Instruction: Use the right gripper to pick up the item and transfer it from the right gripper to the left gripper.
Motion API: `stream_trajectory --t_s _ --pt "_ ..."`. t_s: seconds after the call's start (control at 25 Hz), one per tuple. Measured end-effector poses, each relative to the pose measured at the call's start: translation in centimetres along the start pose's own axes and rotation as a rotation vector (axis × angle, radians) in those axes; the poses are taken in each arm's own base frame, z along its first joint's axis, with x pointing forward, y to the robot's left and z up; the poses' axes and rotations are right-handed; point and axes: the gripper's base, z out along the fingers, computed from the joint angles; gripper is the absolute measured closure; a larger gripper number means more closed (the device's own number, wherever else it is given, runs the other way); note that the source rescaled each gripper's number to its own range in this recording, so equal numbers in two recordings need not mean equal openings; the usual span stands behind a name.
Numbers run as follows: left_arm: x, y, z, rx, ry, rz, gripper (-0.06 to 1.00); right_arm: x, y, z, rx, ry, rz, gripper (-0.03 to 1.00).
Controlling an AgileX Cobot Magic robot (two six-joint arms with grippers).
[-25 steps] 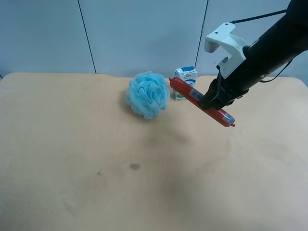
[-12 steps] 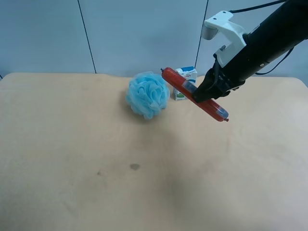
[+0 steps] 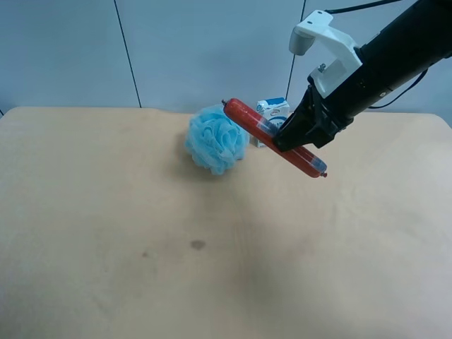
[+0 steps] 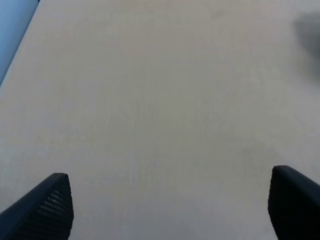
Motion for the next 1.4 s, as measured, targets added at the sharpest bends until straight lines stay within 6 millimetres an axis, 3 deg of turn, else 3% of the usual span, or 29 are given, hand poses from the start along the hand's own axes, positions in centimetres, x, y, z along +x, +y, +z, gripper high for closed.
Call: stream_trajectory --t_s 0.16,0.28,0.8,1.12,1.4 --pt "-0.8 -0.7 1.1 0.077 0.08 -0.035 -0.06 -0.9 -0.1 -0.4 -0.003 -0.044 -0.022 0.95" --pt "-2.6 -1.6 1.8 0.177 0.095 -0.068 -0.06 -1.3 -0.1 -0.7 -0.005 -0.06 -0.039 0.95" --pt "-9.3 -5.5 5.9 0.687 -0.091 -0.196 -0.06 -3.1 0.2 -1.3 -0.033 -0.205 -0.104 0.95" --pt "-11.1 -6.2 11.8 0.799 -0.102 -0.247 -0.06 -4.3 0.4 -1.7 -0.05 -0.345 -0.133 0.95" --pt "-11.6 -7.0 16.1 0.952 -0.085 -0.248 -0.06 -5.3 0.6 -2.1 -0.065 -0.461 -0.139 0.95"
